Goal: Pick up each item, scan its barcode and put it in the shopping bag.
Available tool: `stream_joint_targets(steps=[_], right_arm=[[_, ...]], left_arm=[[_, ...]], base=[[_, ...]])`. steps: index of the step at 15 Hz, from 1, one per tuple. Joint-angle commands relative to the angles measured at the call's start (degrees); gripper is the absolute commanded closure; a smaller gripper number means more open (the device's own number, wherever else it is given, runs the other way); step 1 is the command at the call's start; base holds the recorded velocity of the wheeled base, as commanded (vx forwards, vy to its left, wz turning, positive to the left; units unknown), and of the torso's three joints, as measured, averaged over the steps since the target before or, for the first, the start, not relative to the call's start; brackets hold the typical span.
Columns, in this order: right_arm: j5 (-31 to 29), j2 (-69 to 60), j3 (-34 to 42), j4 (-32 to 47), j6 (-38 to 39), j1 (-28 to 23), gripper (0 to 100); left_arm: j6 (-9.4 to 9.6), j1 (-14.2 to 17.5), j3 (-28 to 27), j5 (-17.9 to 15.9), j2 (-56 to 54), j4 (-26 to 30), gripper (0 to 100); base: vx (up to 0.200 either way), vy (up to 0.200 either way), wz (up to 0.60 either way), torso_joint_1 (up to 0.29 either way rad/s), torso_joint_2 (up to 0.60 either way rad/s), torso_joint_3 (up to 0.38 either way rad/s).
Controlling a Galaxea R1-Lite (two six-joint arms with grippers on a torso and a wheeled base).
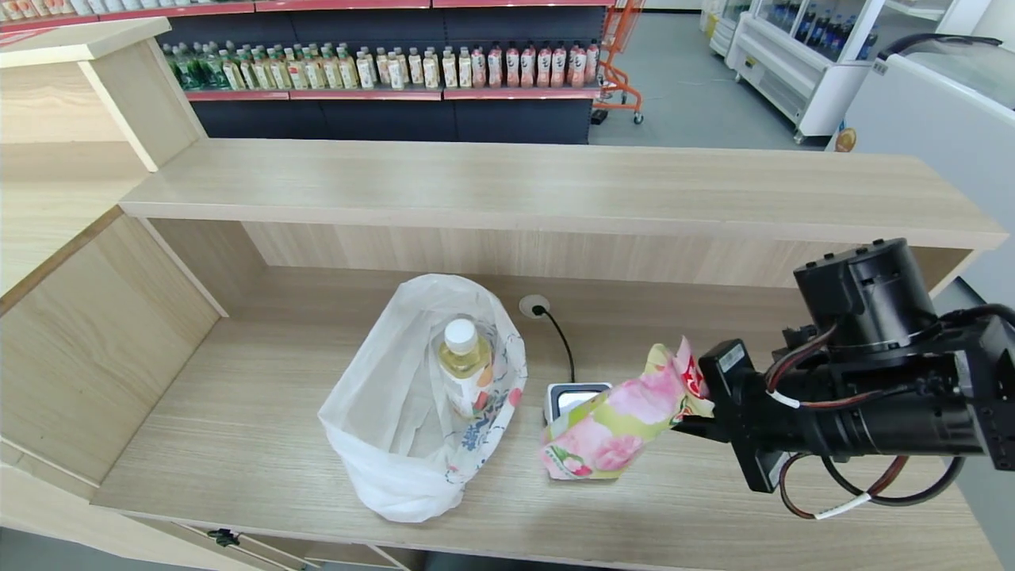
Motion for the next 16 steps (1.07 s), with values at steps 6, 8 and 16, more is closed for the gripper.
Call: stream_joint_targets(steps=[6,8,16], right_arm=[[-0.93,5.08,0.06,-4.95,0.85,0.19,100],[-1.11,6.92,-0.02,-5.48,0.76,0.1,100],[-1.81,9.03,-0.2,-6.18,0.76,0.01,100]], left_arm=[[0.0,-0.07,0.0,0.01,0.09,0.01,0],[0.0,-0.07,0.0,0.01,0.09,0.01,0],[0.0,-0.07,0.0,0.01,0.09,0.01,0]], base=[[0.0,0.0,0.0,0.0,0.0,0.0],[0.0,0.0,0.0,0.0,0.0,0.0],[0.0,0.0,0.0,0.0,0.0,0.0]])
